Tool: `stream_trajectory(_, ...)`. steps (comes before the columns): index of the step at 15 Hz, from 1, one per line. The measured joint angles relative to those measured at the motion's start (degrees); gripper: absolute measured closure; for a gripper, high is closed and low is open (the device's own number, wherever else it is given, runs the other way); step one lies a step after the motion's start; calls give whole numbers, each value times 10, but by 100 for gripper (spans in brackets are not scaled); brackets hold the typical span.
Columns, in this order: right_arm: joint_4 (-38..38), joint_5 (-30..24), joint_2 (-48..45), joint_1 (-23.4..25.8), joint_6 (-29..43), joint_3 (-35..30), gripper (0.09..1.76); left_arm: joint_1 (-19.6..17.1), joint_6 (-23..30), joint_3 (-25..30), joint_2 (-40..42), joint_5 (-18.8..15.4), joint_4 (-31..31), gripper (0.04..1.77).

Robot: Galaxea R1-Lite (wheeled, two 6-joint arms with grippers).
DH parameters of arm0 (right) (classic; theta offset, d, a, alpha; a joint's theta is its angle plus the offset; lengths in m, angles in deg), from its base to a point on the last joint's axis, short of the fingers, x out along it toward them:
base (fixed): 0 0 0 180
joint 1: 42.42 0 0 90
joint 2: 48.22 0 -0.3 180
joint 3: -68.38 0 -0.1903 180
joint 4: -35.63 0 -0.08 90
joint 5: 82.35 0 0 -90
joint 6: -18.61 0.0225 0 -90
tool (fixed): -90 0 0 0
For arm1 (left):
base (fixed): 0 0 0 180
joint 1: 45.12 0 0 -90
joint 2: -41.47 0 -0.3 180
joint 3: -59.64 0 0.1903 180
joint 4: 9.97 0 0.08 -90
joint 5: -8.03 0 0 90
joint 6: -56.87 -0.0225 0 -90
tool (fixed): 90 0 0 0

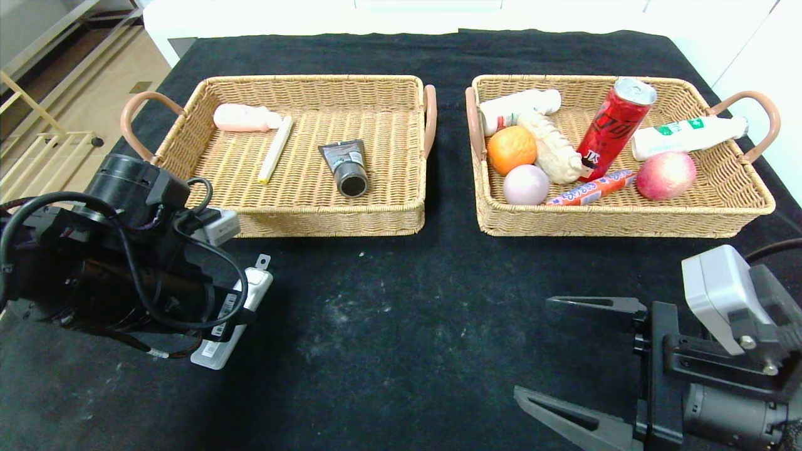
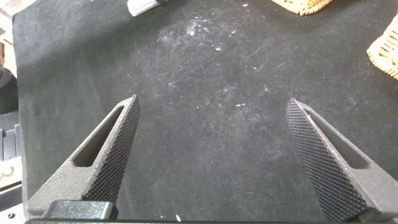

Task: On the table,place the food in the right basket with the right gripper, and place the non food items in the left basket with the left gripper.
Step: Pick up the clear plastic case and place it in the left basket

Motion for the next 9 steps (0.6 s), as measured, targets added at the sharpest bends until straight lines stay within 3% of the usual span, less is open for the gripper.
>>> stream_trajectory(9, 0, 0, 0, 1, 0, 0, 14, 4, 0, -1, -1, 0, -2, 115)
